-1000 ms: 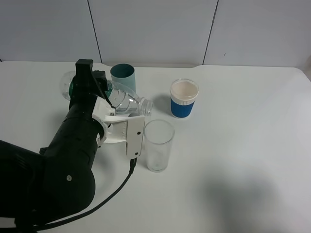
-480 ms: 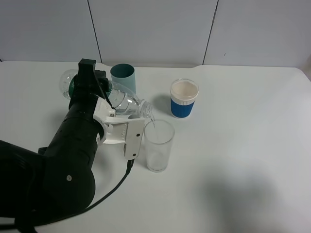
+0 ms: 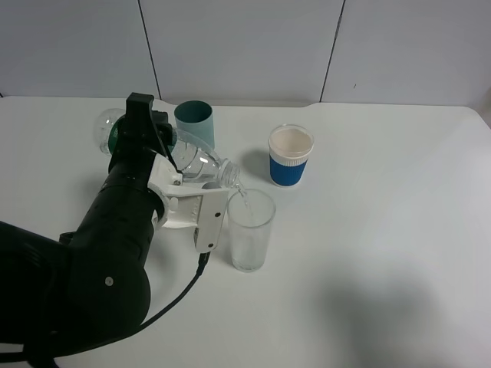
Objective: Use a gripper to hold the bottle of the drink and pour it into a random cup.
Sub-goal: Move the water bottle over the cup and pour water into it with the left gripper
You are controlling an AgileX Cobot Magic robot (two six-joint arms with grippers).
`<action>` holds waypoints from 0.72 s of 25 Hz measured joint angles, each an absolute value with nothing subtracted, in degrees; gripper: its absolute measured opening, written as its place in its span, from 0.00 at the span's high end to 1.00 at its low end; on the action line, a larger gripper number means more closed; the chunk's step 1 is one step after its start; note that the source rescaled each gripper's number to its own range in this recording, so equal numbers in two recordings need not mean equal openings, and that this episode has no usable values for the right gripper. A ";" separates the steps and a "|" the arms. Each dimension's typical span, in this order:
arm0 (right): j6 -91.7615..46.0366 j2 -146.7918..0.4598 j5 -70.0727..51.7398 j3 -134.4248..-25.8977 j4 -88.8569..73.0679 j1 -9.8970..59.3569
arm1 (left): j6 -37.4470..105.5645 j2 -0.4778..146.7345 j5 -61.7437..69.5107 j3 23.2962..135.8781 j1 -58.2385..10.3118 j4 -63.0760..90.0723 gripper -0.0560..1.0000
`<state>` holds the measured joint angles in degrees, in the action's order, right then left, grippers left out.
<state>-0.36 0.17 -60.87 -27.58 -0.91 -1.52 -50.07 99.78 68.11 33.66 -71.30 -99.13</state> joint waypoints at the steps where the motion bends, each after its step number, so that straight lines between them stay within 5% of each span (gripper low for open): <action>1: -0.36 0.17 -60.87 -27.58 -0.91 -1.52 | -50.03 99.78 68.11 33.66 -71.30 -99.13 0.94; 18: -0.36 0.17 -60.87 -27.58 -0.91 -1.52 | -49.88 99.78 68.16 33.66 -71.30 -99.19 0.94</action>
<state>-0.36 0.17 -60.87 -27.58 -0.91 -1.52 -49.88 99.78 68.16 33.66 -71.30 -99.19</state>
